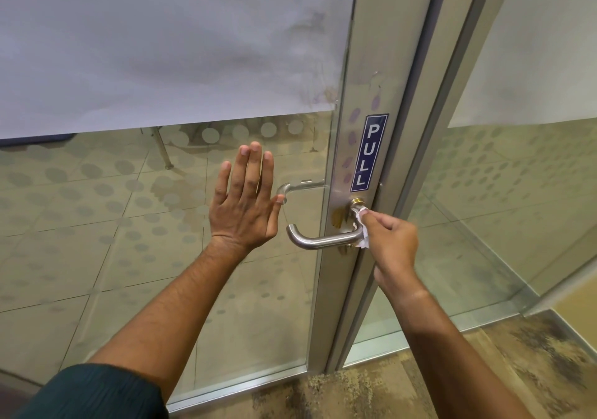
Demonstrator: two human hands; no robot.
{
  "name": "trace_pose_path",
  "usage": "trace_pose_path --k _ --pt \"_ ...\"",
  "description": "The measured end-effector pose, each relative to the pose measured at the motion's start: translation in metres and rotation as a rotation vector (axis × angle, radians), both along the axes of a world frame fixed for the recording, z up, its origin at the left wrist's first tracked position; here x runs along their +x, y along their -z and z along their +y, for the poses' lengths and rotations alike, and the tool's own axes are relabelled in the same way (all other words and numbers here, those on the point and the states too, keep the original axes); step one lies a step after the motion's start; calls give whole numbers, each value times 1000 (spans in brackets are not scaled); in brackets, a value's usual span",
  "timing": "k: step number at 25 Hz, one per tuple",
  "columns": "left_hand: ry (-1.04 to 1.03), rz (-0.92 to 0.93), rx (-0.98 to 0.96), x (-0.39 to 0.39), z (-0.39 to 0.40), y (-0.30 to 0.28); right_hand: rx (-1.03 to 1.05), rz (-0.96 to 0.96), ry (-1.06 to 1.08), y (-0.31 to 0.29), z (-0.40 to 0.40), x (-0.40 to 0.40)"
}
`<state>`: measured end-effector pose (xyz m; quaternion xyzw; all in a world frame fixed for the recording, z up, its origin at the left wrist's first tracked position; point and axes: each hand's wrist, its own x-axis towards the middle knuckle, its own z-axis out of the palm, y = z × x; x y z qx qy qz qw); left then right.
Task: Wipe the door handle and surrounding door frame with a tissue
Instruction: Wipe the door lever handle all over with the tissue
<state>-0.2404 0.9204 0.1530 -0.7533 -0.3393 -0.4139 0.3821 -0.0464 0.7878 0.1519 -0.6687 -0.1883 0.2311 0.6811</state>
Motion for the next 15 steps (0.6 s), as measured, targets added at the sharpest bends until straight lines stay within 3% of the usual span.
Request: trace_pose_path --k 3,10,15 --pt "-7 2 3 0 0 0 129 301 -7 5 -6 -5" --pt "-2 5 3 0 0 1 329 809 -30 4 -25 -35" --pt "-6 12 14 0 -1 0 367 977 -109 5 -29 -88"
